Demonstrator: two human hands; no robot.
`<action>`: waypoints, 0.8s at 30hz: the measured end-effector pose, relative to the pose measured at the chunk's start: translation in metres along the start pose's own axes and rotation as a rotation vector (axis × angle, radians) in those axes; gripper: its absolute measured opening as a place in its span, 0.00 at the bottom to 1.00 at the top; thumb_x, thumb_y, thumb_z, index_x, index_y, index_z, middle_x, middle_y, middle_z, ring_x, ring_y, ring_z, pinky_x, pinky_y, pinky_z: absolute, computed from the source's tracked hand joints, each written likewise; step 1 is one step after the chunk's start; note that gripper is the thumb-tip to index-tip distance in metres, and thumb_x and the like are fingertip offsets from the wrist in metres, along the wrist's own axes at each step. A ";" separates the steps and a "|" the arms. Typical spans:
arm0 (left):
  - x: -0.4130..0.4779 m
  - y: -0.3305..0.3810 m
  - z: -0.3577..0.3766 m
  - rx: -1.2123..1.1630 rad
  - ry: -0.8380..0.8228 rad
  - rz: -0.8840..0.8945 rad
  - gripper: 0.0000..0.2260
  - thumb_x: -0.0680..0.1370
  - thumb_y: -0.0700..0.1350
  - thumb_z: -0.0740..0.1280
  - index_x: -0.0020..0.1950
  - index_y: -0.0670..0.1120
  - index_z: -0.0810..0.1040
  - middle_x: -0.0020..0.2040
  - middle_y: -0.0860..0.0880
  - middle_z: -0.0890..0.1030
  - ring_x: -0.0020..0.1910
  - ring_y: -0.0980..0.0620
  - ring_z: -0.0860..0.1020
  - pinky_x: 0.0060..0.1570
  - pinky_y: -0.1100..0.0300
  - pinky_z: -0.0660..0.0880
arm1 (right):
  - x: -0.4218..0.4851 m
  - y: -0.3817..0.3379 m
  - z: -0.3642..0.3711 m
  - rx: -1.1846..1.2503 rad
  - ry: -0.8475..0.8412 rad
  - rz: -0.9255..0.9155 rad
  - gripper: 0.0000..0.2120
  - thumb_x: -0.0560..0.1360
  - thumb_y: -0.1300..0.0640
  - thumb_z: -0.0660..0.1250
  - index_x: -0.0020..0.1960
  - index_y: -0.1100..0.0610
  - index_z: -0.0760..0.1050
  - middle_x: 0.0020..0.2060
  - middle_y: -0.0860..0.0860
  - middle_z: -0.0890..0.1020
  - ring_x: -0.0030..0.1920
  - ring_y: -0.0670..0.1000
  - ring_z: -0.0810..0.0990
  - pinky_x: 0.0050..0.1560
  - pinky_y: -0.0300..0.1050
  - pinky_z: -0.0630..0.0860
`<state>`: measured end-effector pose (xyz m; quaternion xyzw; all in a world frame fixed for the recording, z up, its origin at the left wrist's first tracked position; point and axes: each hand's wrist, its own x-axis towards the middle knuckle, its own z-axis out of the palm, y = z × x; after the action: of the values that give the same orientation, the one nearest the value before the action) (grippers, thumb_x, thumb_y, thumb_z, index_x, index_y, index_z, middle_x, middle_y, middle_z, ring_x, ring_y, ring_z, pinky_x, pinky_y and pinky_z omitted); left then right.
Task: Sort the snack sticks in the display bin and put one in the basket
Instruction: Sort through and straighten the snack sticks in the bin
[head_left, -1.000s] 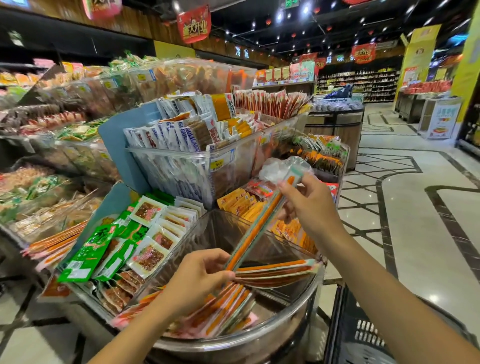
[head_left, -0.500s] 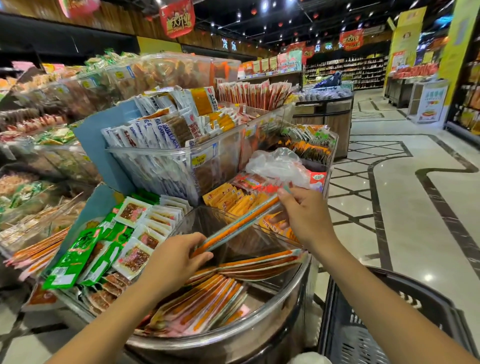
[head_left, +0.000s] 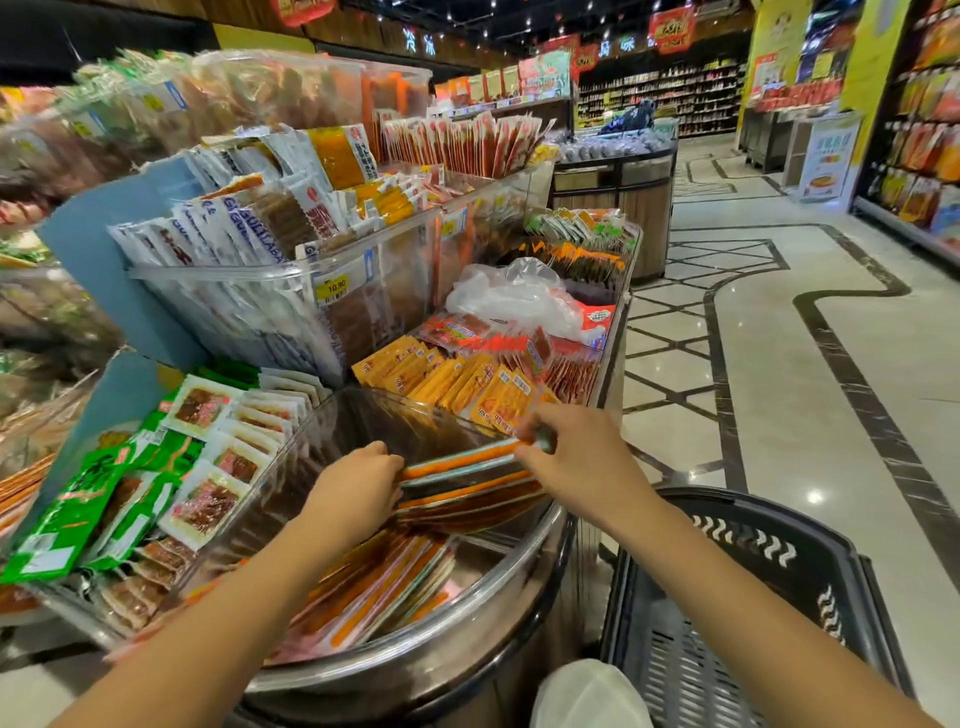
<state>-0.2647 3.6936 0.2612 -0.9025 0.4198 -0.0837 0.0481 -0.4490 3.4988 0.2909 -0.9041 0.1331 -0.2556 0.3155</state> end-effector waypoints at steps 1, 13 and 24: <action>0.002 0.003 0.003 0.002 -0.001 -0.014 0.09 0.81 0.49 0.64 0.58 0.50 0.79 0.54 0.49 0.78 0.53 0.47 0.79 0.50 0.52 0.76 | -0.002 0.001 0.001 -0.044 -0.014 0.009 0.03 0.76 0.52 0.72 0.48 0.48 0.79 0.45 0.44 0.80 0.48 0.45 0.77 0.49 0.45 0.75; 0.022 0.011 0.037 -0.145 -0.086 -0.100 0.06 0.79 0.47 0.68 0.53 0.50 0.83 0.51 0.48 0.84 0.52 0.45 0.81 0.49 0.53 0.76 | -0.005 0.003 0.008 -0.495 -0.015 -0.030 0.12 0.81 0.43 0.63 0.58 0.48 0.78 0.48 0.48 0.76 0.49 0.51 0.78 0.44 0.46 0.73; -0.009 -0.021 -0.019 -0.382 0.184 -0.063 0.10 0.78 0.42 0.70 0.59 0.46 0.83 0.53 0.50 0.85 0.52 0.50 0.83 0.52 0.58 0.77 | -0.002 -0.028 0.019 -0.491 0.052 -0.169 0.12 0.80 0.45 0.64 0.56 0.52 0.78 0.48 0.49 0.77 0.51 0.52 0.76 0.45 0.44 0.65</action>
<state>-0.2586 3.7139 0.2822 -0.8963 0.4024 -0.0862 -0.1651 -0.4377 3.5304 0.2959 -0.9546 0.1232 -0.2644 0.0607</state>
